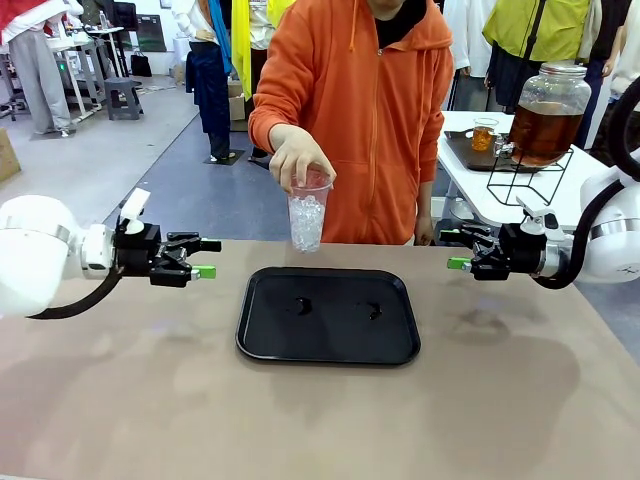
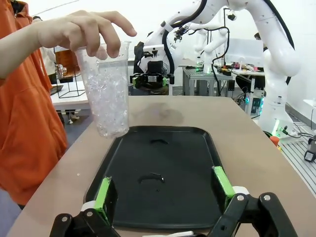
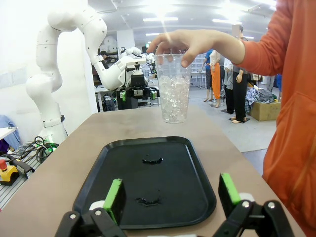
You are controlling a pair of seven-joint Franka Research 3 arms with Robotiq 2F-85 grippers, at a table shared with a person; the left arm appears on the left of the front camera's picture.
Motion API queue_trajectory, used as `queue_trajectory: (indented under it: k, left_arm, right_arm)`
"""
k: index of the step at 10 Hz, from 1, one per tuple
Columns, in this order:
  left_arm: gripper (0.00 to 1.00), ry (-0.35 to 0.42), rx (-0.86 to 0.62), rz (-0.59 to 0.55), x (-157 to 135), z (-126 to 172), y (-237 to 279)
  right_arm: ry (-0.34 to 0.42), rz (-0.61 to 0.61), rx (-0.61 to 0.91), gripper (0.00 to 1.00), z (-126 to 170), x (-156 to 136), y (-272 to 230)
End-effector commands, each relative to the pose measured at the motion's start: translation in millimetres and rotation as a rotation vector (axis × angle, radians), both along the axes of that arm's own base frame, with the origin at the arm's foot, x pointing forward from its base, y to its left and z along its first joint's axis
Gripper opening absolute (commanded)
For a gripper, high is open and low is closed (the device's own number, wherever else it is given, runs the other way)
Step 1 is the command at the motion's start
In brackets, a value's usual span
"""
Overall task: Pour the drink into the iced cup.
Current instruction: Open the gripper to release the iced cup you were holding.
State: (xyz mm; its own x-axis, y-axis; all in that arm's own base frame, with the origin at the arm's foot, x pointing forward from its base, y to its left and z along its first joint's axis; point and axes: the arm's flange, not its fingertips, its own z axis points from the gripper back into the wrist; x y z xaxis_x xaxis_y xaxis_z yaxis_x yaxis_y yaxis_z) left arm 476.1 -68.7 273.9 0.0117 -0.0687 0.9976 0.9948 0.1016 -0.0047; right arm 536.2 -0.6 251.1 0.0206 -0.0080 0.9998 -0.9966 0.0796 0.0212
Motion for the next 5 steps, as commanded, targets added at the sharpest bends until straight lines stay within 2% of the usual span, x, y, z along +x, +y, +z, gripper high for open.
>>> queue_trajectory:
  k: [1,5]
  left_arm:
    - [1.00,-0.005,-0.001,-0.005,1.7,1.8,-2.0]
    - [1.00,-0.005,-0.001,-0.005,1.7,1.8,-2.0]
  right_arm:
    - [-0.005,-0.003,0.004,1.00,2.7,0.8,1.4]
    - [-0.005,-0.003,0.004,1.00,2.7,0.8,1.4]
